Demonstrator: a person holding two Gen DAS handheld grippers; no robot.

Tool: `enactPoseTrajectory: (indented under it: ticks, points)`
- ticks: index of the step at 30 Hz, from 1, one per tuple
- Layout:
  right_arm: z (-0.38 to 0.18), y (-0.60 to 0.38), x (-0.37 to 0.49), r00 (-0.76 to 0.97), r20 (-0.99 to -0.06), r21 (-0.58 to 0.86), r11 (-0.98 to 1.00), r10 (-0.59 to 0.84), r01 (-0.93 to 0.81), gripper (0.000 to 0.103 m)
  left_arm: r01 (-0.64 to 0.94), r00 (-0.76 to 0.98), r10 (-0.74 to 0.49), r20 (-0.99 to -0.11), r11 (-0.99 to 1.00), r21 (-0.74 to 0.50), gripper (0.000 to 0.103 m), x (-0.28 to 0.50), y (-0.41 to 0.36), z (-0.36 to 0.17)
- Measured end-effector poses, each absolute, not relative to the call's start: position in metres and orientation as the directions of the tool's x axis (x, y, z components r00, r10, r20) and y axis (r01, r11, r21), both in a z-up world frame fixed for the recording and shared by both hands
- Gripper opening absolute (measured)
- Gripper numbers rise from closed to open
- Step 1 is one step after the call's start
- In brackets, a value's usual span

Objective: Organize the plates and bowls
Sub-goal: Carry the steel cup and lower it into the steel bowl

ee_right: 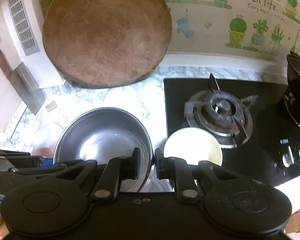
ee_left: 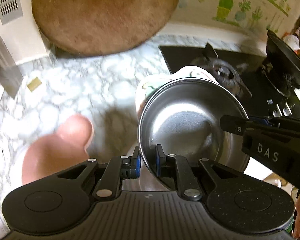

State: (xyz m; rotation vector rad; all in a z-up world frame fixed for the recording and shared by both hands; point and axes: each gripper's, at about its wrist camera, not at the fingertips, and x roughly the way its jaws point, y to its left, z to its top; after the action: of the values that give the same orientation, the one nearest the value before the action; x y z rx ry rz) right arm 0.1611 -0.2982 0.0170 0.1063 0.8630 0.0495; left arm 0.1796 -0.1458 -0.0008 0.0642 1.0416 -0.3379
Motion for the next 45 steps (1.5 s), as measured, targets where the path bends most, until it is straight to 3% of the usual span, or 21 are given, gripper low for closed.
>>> enactPoseTrajectory:
  ticks: [20, 45]
  points:
    - [-0.039, -0.298, 0.125, 0.592, -0.801, 0.144, 0.989, 0.091, 0.044, 0.017, 0.311, 0.386, -0.236, -0.892, 0.943, -0.116, 0.013, 0.161, -0.144, -0.055]
    - [-0.068, -0.3, 0.144, 0.561, -0.814, 0.199, 0.98, 0.148, 0.03, 0.017, 0.275, 0.405, -0.216, -0.889, 0.955, -0.107, 0.013, 0.187, -0.139, -0.076]
